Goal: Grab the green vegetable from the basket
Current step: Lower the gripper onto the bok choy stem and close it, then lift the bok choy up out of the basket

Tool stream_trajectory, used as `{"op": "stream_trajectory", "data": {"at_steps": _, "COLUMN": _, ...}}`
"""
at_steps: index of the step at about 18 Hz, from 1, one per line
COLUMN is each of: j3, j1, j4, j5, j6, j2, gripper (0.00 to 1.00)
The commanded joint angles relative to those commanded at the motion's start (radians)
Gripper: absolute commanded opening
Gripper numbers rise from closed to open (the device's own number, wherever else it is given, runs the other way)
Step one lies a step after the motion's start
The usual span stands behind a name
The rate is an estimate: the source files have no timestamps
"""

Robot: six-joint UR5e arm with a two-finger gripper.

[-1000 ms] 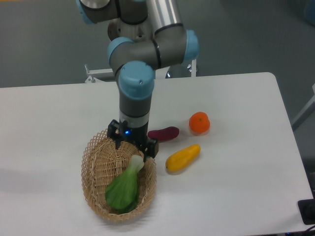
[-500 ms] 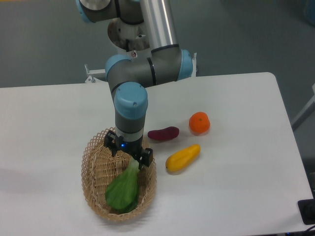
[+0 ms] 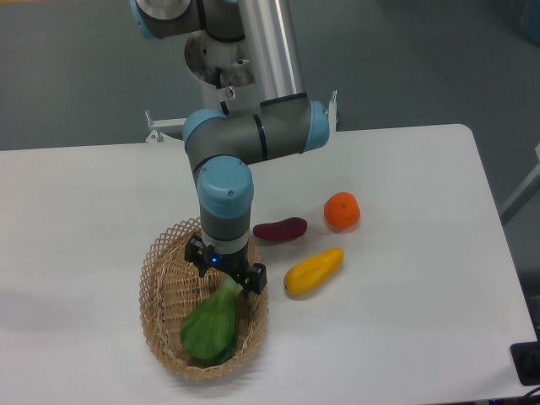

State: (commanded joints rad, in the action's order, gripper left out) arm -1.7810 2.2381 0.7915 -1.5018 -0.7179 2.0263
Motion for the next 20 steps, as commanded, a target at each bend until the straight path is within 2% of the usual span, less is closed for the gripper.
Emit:
{"op": "stream_trajectory", "data": {"at_steps": 8, "j3": -0.008, "j1": -0.014, "j4": 0.0, "j5": -0.021, "j6": 0.012, "j2": 0.005, "gripper": 1.0}}
{"op": "stream_trajectory", "data": {"at_steps": 9, "j3": -0.008, "j1": -0.015, "j4": 0.0, "j5": -0.029, "j6": 0.012, "j2": 0.005, "gripper": 0.95}}
{"op": "stream_trajectory", "data": {"at_steps": 12, "j3": -0.006, "j1": -0.015, "j4": 0.002, "j5": -0.035, "j6": 0.012, "j2": -0.001, "gripper": 0.52}}
{"op": "stream_trajectory", "data": {"at_steps": 13, "j3": -0.005, "j1": -0.017, "j4": 0.002, "j5": -0.035, "j6": 0.012, "j2": -0.003, "gripper": 0.41}}
{"op": "stream_trajectory", "data": {"at_steps": 14, "j3": -0.003, "j1": -0.017, "j4": 0.002, "j5": -0.035, "j6": 0.012, "j2": -0.001, "gripper": 0.34}}
{"op": "stream_trajectory", "data": {"at_steps": 16, "j3": -0.002, "j1": -0.015, "j4": 0.002, "j5": -0.035, "j6": 0.011, "j2": -0.003, "gripper": 0.29}}
{"op": "stream_trajectory", "data": {"at_steps": 20, "j3": 0.008, "j1": -0.015, "j4": 0.002, "j5": -0.034, "j6": 0.012, "j2": -0.009, "gripper": 0.29}}
